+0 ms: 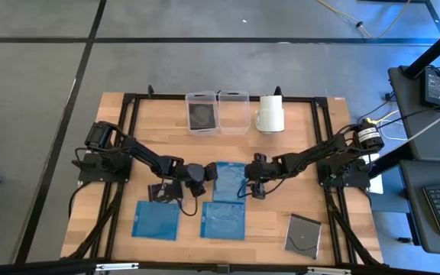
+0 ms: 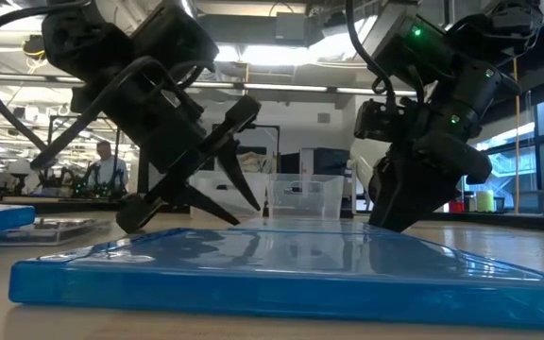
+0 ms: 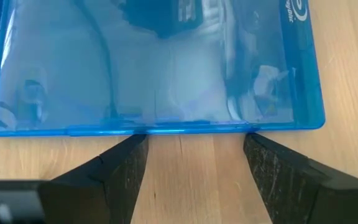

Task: Pick & place jewel cases by type
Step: Put the top blue CD Case into the right transparent bin

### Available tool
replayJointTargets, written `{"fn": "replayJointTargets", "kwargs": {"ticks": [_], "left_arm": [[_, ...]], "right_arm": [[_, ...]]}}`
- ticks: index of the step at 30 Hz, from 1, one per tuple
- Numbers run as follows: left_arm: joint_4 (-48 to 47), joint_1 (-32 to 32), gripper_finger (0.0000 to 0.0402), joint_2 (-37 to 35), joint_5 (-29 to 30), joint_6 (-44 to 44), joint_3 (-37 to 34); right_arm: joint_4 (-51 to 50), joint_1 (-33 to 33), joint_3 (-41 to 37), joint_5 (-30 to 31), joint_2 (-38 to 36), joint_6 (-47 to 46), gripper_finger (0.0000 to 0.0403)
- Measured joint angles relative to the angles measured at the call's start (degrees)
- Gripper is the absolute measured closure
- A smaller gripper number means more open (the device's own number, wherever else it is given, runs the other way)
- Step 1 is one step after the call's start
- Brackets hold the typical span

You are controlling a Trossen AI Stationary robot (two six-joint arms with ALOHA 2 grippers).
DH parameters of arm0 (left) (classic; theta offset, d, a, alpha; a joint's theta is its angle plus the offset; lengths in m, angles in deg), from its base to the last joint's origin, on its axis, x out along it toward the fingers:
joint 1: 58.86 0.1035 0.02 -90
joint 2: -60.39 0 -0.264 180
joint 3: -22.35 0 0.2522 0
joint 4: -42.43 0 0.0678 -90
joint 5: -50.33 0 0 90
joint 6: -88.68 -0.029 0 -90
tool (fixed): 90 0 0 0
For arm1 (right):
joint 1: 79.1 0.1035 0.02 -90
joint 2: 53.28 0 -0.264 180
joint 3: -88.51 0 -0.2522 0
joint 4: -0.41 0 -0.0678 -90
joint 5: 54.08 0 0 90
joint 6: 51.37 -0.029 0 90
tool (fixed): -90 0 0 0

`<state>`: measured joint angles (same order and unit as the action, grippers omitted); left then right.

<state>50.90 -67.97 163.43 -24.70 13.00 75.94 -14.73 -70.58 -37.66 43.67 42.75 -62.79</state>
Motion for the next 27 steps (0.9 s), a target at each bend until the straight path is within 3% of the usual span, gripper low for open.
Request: {"fn": "replayJointTargets", "kwargs": {"ticks": [27], "left_arm": [[2.79,-0.61,0.0288,0.17,1.81,1.47,-0.24]], "right_arm": [[1.68,-0.07,-0.24,-1.07,0.0,-0.13,0.013]]}}
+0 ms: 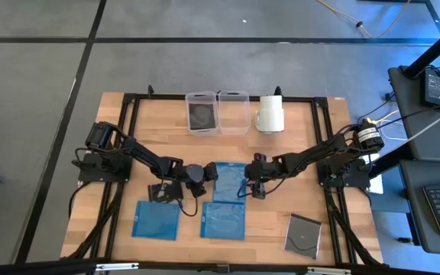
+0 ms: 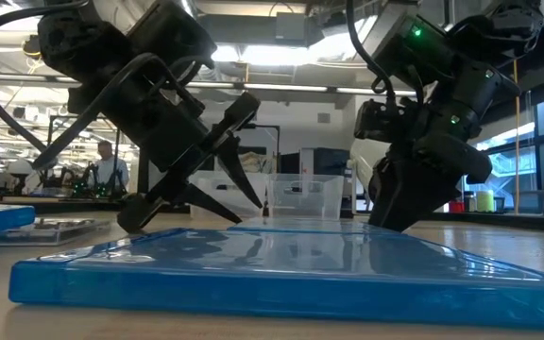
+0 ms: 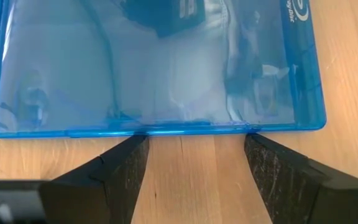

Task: Pick & place jewel cases by type
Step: Put the top blue CD Case into the right transparent bin

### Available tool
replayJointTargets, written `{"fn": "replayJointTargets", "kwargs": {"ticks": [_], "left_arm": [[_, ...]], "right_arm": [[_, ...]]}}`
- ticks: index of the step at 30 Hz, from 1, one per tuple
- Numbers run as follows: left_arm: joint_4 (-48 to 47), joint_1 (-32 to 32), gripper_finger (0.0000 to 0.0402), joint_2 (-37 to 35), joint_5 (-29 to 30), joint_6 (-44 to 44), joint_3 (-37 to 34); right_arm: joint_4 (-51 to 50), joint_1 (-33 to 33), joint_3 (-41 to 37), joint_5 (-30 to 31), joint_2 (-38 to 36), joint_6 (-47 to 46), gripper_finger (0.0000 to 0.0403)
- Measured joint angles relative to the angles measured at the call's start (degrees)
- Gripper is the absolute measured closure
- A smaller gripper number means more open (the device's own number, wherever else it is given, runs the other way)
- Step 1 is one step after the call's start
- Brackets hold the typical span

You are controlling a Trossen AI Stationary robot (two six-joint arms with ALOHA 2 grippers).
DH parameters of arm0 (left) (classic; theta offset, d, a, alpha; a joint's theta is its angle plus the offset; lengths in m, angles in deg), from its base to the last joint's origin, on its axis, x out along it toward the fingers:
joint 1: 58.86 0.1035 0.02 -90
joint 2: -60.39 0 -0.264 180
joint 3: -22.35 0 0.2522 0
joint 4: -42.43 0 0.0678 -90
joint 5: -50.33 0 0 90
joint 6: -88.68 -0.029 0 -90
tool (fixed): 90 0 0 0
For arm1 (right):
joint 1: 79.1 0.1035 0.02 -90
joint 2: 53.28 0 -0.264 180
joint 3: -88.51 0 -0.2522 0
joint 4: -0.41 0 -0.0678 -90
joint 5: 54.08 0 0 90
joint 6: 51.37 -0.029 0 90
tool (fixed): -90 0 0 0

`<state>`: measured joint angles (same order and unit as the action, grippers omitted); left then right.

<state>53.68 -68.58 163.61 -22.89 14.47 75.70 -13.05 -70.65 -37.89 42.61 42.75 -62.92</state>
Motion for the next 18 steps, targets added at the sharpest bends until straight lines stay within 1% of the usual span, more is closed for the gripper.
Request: {"fn": "replayJointTargets", "kwargs": {"ticks": [4,18], "left_arm": [[0.02,-0.02,0.0288,0.0,0.46,0.05,0.0],[1.31,-0.82,0.029,-0.07,2.17,-0.65,0.0]], "right_arm": [[-0.08,0.02,-0.03,0.97,0.02,-0.11,0.013],[-1.59,-0.04,0.28,1.39,-0.01,-0.17,0.013]]}}
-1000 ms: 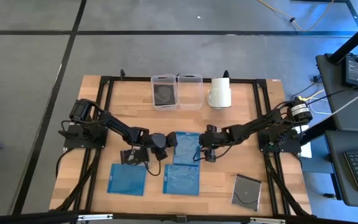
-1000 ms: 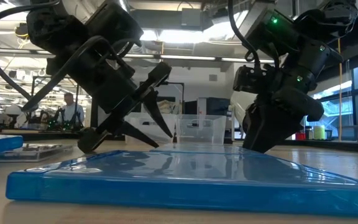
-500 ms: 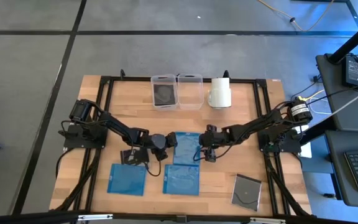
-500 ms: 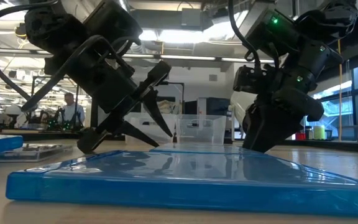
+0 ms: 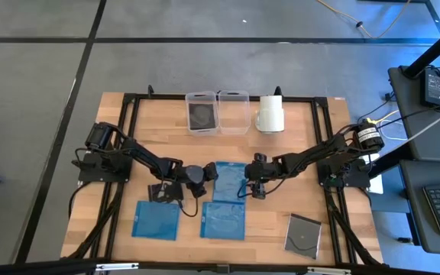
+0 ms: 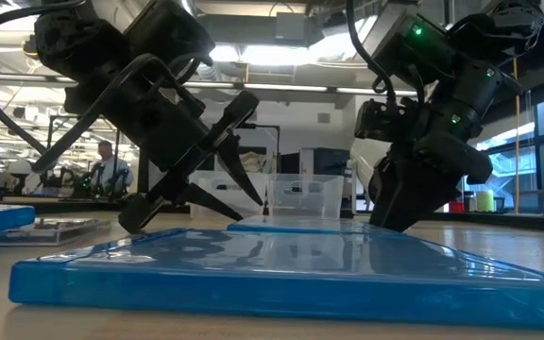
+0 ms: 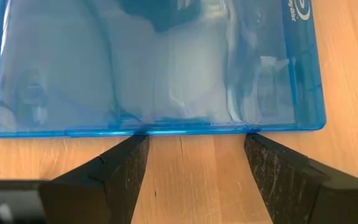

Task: Pick & place jewel cases by type
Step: Put the top blue CD Case into the right transparent bin

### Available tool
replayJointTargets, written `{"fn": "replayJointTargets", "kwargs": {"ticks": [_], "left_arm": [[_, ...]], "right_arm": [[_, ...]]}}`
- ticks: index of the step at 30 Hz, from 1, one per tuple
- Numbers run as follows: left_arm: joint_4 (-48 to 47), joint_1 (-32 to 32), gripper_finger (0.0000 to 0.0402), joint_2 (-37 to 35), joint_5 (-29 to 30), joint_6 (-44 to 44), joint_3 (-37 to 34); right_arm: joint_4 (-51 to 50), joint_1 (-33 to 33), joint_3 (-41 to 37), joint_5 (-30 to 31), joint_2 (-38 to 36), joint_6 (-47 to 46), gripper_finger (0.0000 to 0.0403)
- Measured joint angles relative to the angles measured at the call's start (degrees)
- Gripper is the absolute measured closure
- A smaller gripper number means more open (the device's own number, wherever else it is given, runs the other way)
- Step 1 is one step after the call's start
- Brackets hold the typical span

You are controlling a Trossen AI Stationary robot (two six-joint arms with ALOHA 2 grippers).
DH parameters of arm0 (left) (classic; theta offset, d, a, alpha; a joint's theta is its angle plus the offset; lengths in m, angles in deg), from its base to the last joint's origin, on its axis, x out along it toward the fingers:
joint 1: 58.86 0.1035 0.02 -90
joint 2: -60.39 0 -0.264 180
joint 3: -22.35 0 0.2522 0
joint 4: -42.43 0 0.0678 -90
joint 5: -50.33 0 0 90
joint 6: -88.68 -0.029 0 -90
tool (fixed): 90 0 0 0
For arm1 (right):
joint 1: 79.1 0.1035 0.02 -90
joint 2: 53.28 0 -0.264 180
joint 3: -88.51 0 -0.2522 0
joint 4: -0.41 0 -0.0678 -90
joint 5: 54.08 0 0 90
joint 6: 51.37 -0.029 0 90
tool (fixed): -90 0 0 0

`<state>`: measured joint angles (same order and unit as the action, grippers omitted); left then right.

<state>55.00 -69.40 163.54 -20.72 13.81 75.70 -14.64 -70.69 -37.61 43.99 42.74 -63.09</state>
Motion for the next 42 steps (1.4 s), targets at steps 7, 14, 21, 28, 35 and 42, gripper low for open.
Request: {"fn": "replayJointTargets", "kwargs": {"ticks": [7,14,21,28,35,42], "left_arm": [[0.25,-0.73,0.0292,-0.1,2.51,-0.07,0.0],[2.43,-1.74,0.03,-0.25,4.7,-0.16,0.0],[3.89,-2.13,0.0307,-0.37,5.23,-1.36,0.0],[5.3,-2.17,0.0311,-0.37,4.87,-2.11,0.0],[6.34,-2.26,0.0311,-0.37,5.63,-3.95,0.0],[6.39,-2.33,0.0311,-0.39,4.71,-5.71,0.0]], "right_arm": [[-0.61,0.0,0.1,0.11,-0.02,0.24,0.013],[-2.62,-0.02,0.2,0.25,-0.12,0.5,0.013],[-3.14,-0.02,0.11,0.23,-0.12,0.83,0.013],[-3.15,-0.02,0.0,0.2,-0.17,1.76,0.013],[-3.02,-0.02,-0.02,0.2,-0.12,3.36,0.013],[-2.83,-0.04,-0.04,0.2,-0.15,7.08,0.013]]}}
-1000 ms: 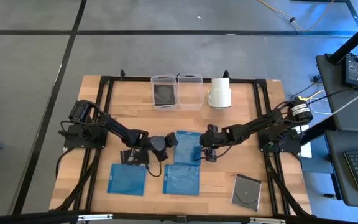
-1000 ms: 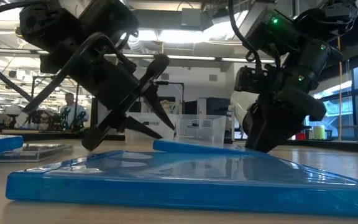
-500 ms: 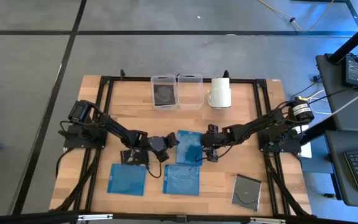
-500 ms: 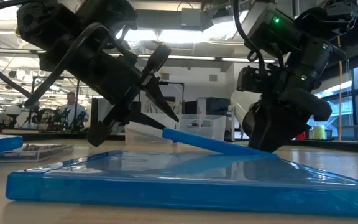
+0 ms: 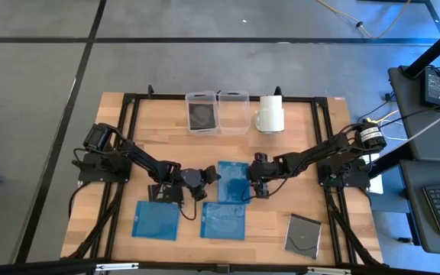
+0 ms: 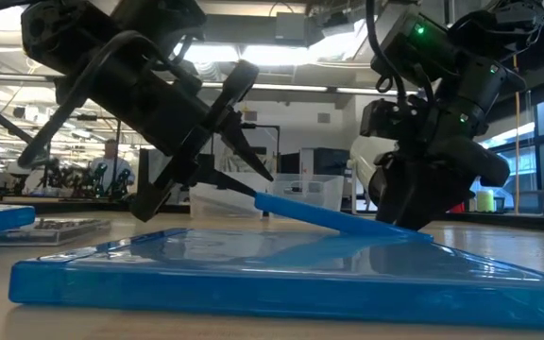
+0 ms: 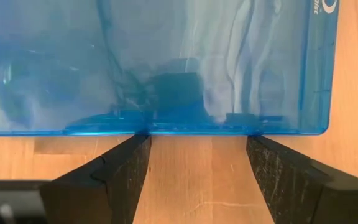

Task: Pick & place jewel cases by type
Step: Put the top blue CD Case into the right transparent bin

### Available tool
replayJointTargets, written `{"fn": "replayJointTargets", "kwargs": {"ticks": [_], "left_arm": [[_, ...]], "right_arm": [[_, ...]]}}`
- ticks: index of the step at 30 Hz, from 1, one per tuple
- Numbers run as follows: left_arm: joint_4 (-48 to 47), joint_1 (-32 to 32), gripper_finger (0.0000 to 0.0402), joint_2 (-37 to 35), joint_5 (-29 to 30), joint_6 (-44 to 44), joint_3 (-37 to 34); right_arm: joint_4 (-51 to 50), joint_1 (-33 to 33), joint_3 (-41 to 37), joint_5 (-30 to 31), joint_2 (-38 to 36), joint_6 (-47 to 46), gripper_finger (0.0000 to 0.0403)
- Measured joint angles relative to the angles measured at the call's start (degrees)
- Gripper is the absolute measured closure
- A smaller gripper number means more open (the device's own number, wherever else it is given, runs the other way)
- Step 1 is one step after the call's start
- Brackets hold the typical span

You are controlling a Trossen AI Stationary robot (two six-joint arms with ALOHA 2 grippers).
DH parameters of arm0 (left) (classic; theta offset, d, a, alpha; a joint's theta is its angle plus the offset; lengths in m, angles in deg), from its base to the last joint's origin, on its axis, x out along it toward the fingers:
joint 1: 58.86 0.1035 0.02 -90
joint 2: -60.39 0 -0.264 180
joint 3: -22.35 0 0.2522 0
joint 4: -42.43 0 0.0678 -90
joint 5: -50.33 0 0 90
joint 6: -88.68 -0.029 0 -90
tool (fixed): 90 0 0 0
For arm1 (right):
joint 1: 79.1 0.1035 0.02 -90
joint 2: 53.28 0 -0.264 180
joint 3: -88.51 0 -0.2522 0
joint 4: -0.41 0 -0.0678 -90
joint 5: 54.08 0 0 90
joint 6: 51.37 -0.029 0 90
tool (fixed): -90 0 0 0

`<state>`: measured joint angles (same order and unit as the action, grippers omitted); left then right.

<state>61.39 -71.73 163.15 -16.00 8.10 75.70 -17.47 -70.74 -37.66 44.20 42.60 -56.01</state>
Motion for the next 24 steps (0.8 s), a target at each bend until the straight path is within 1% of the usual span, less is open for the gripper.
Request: {"fn": "replayJointTargets", "kwargs": {"ticks": [10,14,17,19,24], "left_arm": [[1.27,-0.37,0.0321,0.0,0.31,-0.15,0.0],[5.34,-0.37,0.033,-0.38,0.82,-0.17,-0.02],[12.62,-0.1,0.0337,-0.37,-0.61,-0.06,1.06],[15.81,-0.07,0.0341,-0.21,-0.84,0.17,0.8],[16.46,0.26,0.0343,0.17,-2.33,0.68,0.5]], "right_arm": [[-0.25,-0.11,0.0,-1.46,-0.02,1.32,0.013],[-0.81,-0.11,0.0,-1.9,-0.09,2.02,0.013],[1.05,-0.09,0.03,-1.83,0.18,2.97,0.013],[2.29,-0.09,0.13,-1.79,0.24,2.91,0.013],[4.37,-0.06,0.13,-1.41,0.46,2.68,0.013]]}}
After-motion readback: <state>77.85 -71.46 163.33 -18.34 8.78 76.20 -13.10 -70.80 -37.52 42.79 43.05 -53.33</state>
